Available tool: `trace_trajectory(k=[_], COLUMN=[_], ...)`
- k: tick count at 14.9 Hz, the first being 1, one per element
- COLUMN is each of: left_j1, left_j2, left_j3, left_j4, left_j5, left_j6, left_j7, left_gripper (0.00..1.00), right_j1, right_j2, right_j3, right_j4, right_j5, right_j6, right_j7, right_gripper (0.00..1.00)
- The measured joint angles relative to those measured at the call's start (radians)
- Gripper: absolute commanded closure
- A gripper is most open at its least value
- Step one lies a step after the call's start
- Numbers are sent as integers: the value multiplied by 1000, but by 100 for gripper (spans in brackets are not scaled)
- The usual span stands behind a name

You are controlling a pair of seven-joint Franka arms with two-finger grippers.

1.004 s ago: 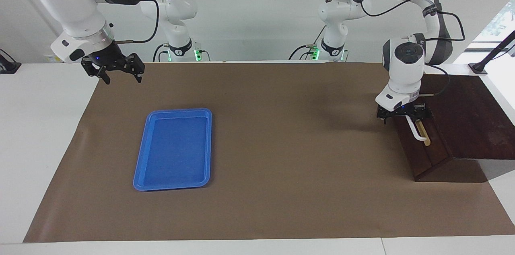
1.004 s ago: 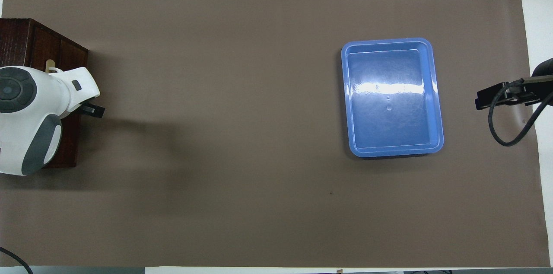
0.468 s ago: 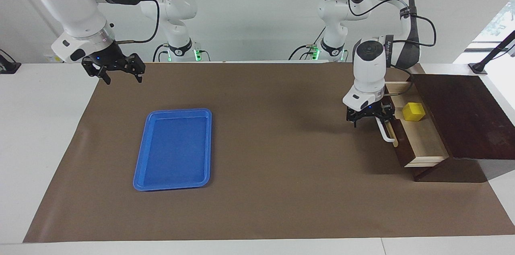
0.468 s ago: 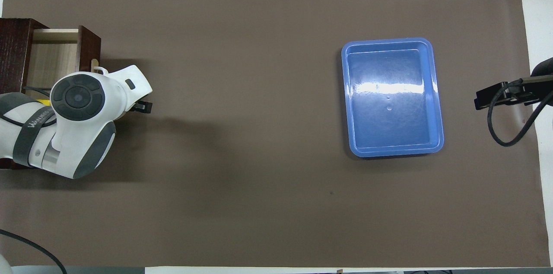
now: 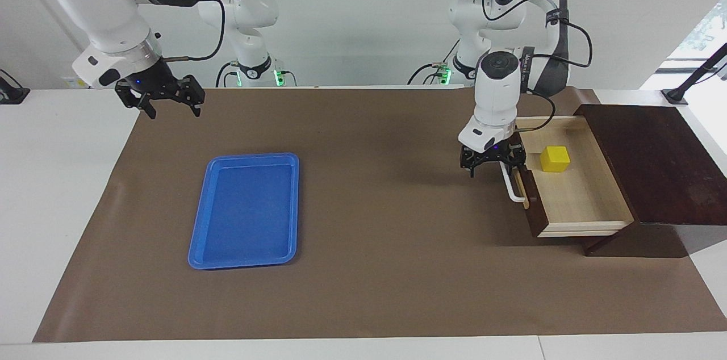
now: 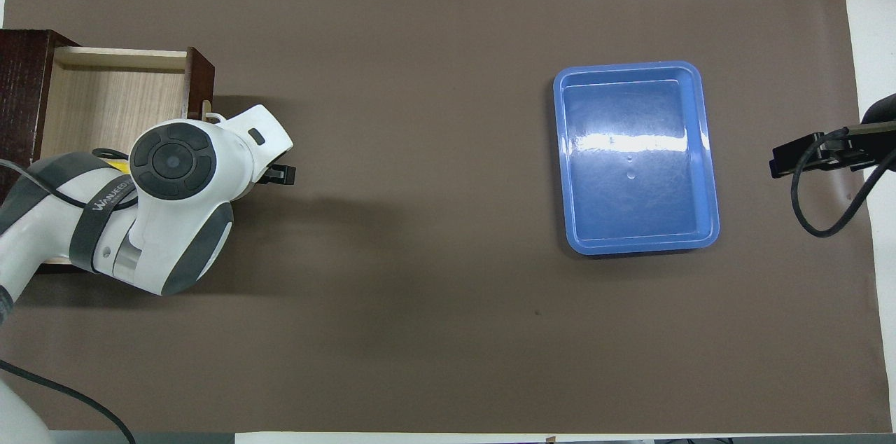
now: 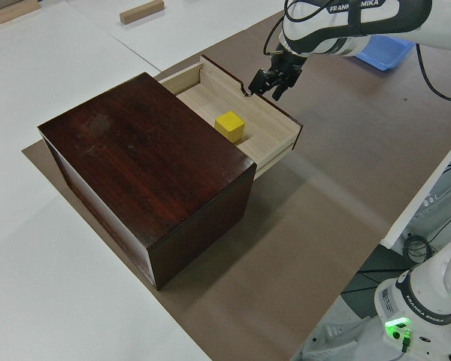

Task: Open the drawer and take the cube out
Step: 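Pull the drawer open toward the robot with the left gripper, then release the handle and grasp the yellow cube with the left gripper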

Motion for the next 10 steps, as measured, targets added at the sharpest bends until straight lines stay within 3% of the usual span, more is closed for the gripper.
trace_trajectory(k=[3, 6, 8, 10], left_j1=[-1, 13, 84, 174], left_j2=[14, 46, 47, 39], left_j3=[-1, 20, 31, 36], left_j4=[69, 325, 445, 465], left_j5=[-31, -142, -200, -237], left_j6=[-92, -357, -458, -486], left_j7=[-14, -25, -82, -192], left_gripper=[0, 0, 0, 0], right_j1=[0, 0, 0, 0], right_j2=[0, 0, 0, 0], right_j3=[-1, -1, -1, -1], right_j4=[0, 0, 0, 0], right_j5=[0, 0, 0, 0], right_j6=[0, 0, 0, 0], right_j7=[0, 0, 0, 0], right_gripper=[0, 0, 0, 0])
